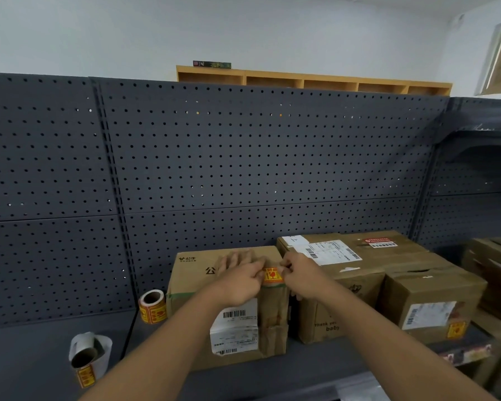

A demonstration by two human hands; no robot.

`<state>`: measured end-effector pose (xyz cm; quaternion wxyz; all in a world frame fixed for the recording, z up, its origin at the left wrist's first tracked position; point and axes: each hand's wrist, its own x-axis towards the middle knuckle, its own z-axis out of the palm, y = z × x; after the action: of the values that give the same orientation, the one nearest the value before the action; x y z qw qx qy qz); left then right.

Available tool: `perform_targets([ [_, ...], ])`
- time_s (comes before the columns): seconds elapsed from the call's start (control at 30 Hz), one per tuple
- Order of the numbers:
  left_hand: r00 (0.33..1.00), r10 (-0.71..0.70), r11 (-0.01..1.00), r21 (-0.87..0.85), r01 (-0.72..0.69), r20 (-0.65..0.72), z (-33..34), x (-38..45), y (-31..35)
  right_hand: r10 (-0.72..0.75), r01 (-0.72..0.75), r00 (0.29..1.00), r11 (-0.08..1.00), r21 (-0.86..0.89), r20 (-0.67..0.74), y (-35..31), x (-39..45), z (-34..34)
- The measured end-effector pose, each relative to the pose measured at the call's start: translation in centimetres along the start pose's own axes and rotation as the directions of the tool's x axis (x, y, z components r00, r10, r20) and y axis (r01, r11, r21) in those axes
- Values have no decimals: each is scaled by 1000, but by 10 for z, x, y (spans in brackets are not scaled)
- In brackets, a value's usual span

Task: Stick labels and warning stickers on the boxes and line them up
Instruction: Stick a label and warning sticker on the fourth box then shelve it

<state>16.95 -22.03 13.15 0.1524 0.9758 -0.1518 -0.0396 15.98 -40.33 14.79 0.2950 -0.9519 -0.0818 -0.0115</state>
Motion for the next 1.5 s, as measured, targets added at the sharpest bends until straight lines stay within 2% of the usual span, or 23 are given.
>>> perform_targets([
  [0.17,1000,12,1000,-13,-12,-6,-1,-2,0,4,-4,1000,999,34,13,3,4,0],
  [0.37,1000,8,998,60,-8,3,1,-3,6,12,-15,1000,990,139,21,12,7,3],
  [0.53,1000,-3,1000,-5,3,-8,1,0,4,4,-2,998,1000,31,-57,6,9,10],
  [0.67,971,-84,976,-213,36,-225,5,6,2,38,-33,994,998,47,-105,5,6,12],
  [0.73,946,-106,983,-174,54,-306,10,10,3,50,-45,991,998,45,-124,2,4,10],
  [0.83,938,-80,996,-71,59,-337,17,8,7,31,-36,988,999,-32,-154,0,1,10],
  [0.97,925,-50,999,-35,39,-377,15,5,7,51,-60,981,997,-44,-186,1,-2,11],
  [1.07,926,-118,988,-136,73,-359,0,5,7,19,-28,975,999,-39,-222,-1,-5,8],
  [1.2,953,-191,977,-138,161,-234,-31,-1,0,-22,-3,959,996,-86,-282,-1,-8,2],
  [1.3,967,-187,971,-178,157,-172,-34,-6,-13,8,-16,958,1000,-25,-285,1,-4,1],
  [1.4,963,-202,975,-134,179,-176,-26,-10,-24,80,-66,976,995,78,-201,2,1,0],
  [1.5,964,-231,972,4,234,-131,-20,-15,-28,106,-93,991,984,149,-85,0,-1,1],
])
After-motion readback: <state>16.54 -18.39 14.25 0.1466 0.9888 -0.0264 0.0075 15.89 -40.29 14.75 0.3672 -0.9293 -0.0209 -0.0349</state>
